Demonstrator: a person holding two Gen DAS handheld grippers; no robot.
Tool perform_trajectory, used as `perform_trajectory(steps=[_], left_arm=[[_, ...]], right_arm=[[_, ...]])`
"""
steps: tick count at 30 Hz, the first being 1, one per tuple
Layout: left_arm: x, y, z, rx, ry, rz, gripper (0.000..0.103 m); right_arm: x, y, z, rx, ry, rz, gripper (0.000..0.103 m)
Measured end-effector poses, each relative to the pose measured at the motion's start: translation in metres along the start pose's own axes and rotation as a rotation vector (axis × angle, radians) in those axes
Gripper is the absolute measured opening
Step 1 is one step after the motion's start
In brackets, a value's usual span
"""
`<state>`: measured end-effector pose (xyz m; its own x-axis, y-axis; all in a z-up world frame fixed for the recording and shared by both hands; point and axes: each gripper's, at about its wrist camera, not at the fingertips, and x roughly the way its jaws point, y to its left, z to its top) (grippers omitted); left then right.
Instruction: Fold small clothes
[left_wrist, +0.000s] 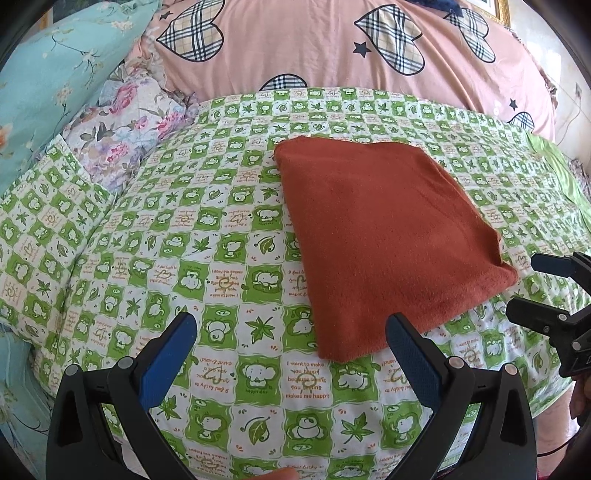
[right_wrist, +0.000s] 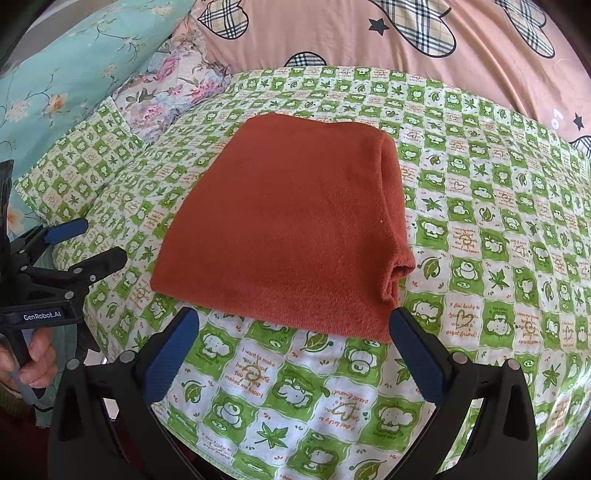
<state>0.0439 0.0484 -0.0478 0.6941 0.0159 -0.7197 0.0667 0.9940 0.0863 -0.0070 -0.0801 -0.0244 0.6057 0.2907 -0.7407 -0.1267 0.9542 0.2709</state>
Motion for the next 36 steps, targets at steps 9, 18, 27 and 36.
perform_trajectory(steps=[9, 18, 27, 36], left_arm=[[-0.0016, -0.003, 0.0012, 0.006, -0.009, 0.008, 0.102], [-0.001, -0.0029, 0.001, -0.001, -0.003, 0.008, 0.102], [-0.0019, -0.0029, 0.0034, 0.004, -0.012, 0.009, 0.102], [0.0, -0.0048, 0.0037, 0.012, -0.015, 0.007, 0.102]], right_arm=[[0.0005, 0.0025, 0.0033, -0.014, -0.004, -0.005, 0.102], [0.0002, -0.0035, 0.0049, -0.008, -0.001, -0.014, 0.102], [0.0007, -0.0046, 0.0045, -0.004, 0.001, -0.017, 0.102], [-0.0001, -0.0039, 0.0046, -0.004, 0.0, -0.021, 0.102]])
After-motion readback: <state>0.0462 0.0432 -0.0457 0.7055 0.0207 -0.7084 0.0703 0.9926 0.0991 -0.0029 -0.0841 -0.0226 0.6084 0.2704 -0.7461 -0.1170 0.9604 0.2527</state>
